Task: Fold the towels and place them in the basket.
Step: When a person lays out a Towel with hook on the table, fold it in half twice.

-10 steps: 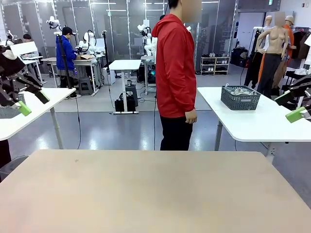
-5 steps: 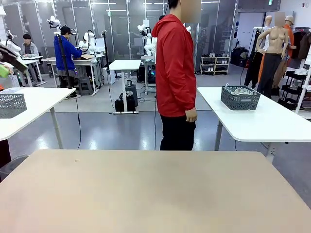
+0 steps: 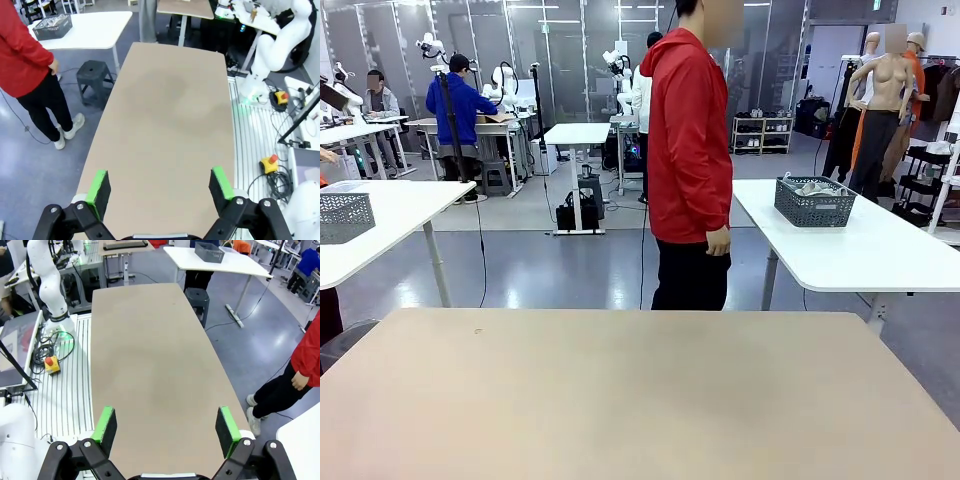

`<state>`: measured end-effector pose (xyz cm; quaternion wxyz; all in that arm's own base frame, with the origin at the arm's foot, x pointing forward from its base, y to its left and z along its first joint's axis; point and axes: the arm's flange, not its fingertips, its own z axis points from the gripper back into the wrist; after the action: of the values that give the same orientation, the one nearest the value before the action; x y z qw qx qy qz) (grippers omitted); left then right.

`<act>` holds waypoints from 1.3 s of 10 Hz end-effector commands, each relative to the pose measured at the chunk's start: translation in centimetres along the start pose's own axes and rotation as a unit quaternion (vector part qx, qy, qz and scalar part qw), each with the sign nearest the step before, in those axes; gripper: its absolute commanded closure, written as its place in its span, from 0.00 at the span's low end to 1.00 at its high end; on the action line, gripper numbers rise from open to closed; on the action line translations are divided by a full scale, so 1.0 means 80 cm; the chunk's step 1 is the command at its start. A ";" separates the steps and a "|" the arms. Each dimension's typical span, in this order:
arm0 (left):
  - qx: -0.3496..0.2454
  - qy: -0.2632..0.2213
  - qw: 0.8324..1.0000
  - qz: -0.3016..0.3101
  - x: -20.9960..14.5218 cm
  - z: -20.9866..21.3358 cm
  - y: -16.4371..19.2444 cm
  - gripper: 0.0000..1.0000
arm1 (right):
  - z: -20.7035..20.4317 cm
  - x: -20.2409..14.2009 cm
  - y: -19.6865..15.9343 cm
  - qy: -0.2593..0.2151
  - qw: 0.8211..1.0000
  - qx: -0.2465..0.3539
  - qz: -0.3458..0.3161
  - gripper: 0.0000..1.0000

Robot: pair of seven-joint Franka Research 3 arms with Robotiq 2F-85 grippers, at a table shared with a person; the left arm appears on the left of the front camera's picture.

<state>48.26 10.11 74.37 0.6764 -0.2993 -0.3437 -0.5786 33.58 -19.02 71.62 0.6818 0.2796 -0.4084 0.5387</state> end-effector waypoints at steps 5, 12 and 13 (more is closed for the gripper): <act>-0.001 -0.005 1.000 0.008 -0.010 -0.004 -0.005 0.00 | -0.011 0.002 0.005 -0.020 1.000 0.011 -0.003 0.00; 0.004 -0.002 1.000 0.007 -0.008 0.004 0.001 0.00 | -0.012 0.008 0.002 -0.008 1.000 0.015 -0.004 0.00; 0.004 -0.002 1.000 0.007 -0.008 0.004 0.001 0.00 | -0.012 0.008 0.002 -0.008 1.000 0.015 -0.004 0.00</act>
<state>48.30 10.85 74.01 0.6826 -0.2987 -0.3466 -0.5698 33.91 -17.88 71.64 0.6792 0.2948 -0.4024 0.5383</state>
